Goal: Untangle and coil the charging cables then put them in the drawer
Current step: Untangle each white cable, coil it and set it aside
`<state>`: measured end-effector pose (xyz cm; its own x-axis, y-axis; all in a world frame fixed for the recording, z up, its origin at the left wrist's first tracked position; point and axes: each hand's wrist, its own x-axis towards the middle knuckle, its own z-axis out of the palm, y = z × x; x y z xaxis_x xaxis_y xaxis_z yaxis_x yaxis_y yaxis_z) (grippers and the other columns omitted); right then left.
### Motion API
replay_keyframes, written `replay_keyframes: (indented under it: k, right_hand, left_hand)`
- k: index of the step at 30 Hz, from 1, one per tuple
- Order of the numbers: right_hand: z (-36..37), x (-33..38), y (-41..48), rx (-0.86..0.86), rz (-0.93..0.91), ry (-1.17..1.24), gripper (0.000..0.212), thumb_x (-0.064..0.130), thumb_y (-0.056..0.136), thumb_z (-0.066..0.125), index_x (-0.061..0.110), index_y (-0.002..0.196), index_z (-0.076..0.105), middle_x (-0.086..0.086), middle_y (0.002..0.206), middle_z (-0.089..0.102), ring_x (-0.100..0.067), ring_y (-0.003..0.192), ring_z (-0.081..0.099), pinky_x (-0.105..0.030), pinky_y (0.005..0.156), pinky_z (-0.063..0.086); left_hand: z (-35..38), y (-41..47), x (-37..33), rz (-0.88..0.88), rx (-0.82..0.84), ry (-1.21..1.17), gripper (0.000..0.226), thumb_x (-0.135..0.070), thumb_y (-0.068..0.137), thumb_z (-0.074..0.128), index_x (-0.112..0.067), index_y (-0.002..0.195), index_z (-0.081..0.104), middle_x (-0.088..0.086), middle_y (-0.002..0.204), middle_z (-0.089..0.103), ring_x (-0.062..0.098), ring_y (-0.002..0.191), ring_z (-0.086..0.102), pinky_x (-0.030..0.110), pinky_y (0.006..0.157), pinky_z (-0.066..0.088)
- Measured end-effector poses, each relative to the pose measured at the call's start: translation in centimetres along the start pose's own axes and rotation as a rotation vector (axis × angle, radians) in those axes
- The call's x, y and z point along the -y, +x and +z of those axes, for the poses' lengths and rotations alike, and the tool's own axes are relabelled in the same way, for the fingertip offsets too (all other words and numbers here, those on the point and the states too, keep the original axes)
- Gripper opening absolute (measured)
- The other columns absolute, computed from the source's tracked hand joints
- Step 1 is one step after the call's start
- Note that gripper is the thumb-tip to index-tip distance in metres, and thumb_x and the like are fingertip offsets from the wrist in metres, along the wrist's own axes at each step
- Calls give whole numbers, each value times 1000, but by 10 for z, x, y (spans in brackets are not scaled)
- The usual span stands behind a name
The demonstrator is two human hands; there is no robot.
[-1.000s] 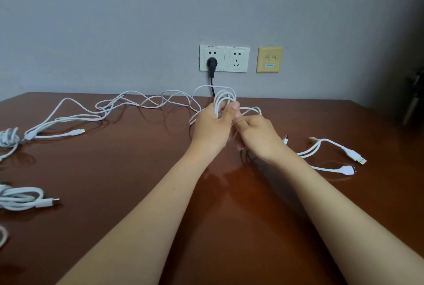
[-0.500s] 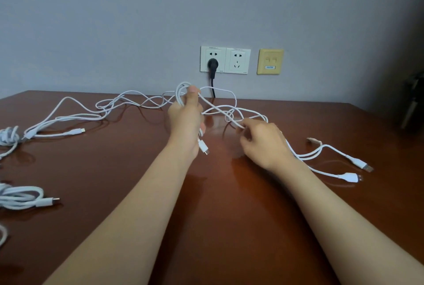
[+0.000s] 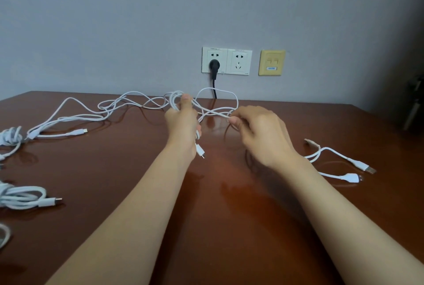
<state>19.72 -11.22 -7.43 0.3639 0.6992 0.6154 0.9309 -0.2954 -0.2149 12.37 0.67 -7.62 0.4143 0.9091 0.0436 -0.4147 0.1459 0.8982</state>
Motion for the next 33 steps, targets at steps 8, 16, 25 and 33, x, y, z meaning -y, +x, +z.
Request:
replay_keyframes:
  k: [8,16,25,33]
  right_hand:
    - [1,10,-2,98,77,173,27,18,97,34,23,121,45,7,74,52,-26,83,48,-31,62,18]
    - [6,5,5,1,382,537,40,45,97,35,11,87,54,4,79,59,-12,79,53,-19,64,37]
    - [7,-3,4,-137,286,258,30,44,91,41,18,80,51,-10,79,63,-36,83,53,-33,63,31]
    - [8,-12,-1,-269,115,57,42,45,81,32,12,84,58,-6,64,57,-38,70,52,-31,59,29]
  left_hand:
    - [10,-13,3,-5,257,221,32,-27,99,43,-16,68,46,-11,32,32,6,24,25,11,33,20]
    - [20,-33,17,475,534,902,26,-14,90,41,-16,107,60,6,95,68,26,96,60,34,77,47]
    - [21,-36,19,608,593,1001,40,-8,84,45,-21,121,53,5,110,63,25,101,56,18,64,28]
    - [21,-35,25,522,677,989,31,-8,82,49,-27,106,51,-11,77,56,16,85,56,12,54,35]
